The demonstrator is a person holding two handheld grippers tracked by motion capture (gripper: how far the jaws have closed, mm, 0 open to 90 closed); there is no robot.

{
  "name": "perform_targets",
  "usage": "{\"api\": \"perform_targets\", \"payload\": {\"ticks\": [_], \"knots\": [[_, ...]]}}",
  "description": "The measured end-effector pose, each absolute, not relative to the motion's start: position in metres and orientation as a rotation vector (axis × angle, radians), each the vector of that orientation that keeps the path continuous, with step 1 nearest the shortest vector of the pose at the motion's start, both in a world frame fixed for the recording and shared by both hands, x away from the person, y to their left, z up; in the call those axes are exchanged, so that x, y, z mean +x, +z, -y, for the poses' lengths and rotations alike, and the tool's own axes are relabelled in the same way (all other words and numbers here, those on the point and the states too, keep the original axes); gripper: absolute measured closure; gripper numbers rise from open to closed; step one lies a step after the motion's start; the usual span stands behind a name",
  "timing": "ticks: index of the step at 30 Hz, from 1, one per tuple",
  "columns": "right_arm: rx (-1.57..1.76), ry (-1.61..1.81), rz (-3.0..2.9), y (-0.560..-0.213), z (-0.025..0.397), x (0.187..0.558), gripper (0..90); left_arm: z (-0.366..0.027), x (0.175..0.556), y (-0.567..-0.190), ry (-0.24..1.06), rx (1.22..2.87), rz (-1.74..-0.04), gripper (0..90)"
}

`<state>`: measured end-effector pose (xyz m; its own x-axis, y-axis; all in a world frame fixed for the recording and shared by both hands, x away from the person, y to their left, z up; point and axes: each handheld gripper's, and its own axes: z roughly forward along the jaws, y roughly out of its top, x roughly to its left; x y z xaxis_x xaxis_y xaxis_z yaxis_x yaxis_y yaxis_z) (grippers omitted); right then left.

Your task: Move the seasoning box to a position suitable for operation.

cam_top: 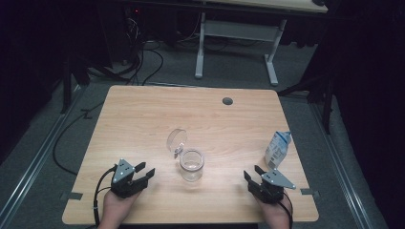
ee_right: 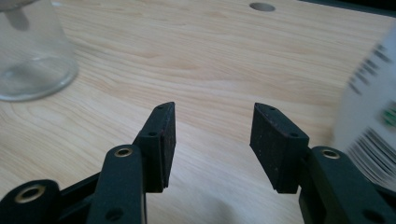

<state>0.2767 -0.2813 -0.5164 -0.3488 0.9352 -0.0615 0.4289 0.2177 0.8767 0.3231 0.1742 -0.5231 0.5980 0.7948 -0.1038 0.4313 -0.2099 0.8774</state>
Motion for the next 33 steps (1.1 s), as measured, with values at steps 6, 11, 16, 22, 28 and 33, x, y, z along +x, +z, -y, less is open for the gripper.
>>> {"api": "perform_targets", "payload": {"ticks": [6,11,16,22,28,33], "knots": [[1.297,1.042,-1.862,-0.519,0.298,0.267,50.1,-0.174,0.323,-0.523,0.462,1.84,-0.99,51.8],[1.333,1.02,-1.82,-0.519,0.316,0.26,49.5,-0.173,0.323,-0.523,0.459,1.841,-0.986,51.8],[1.376,1.008,-1.774,-0.518,0.333,0.259,48.7,-0.173,0.322,-0.523,0.461,1.84,-0.982,51.8],[1.403,0.99,-1.732,-0.515,0.343,0.261,47.5,-0.173,0.322,-0.523,0.458,1.838,-0.982,51.8],[1.438,1.001,-1.667,-0.506,0.352,0.272,46.3,-0.177,0.325,-0.519,0.476,1.85,-0.967,51.5],[1.449,0.994,-1.655,-0.501,0.354,0.278,46.2,-0.184,0.326,-0.522,0.464,1.854,-0.976,51.7]]}}
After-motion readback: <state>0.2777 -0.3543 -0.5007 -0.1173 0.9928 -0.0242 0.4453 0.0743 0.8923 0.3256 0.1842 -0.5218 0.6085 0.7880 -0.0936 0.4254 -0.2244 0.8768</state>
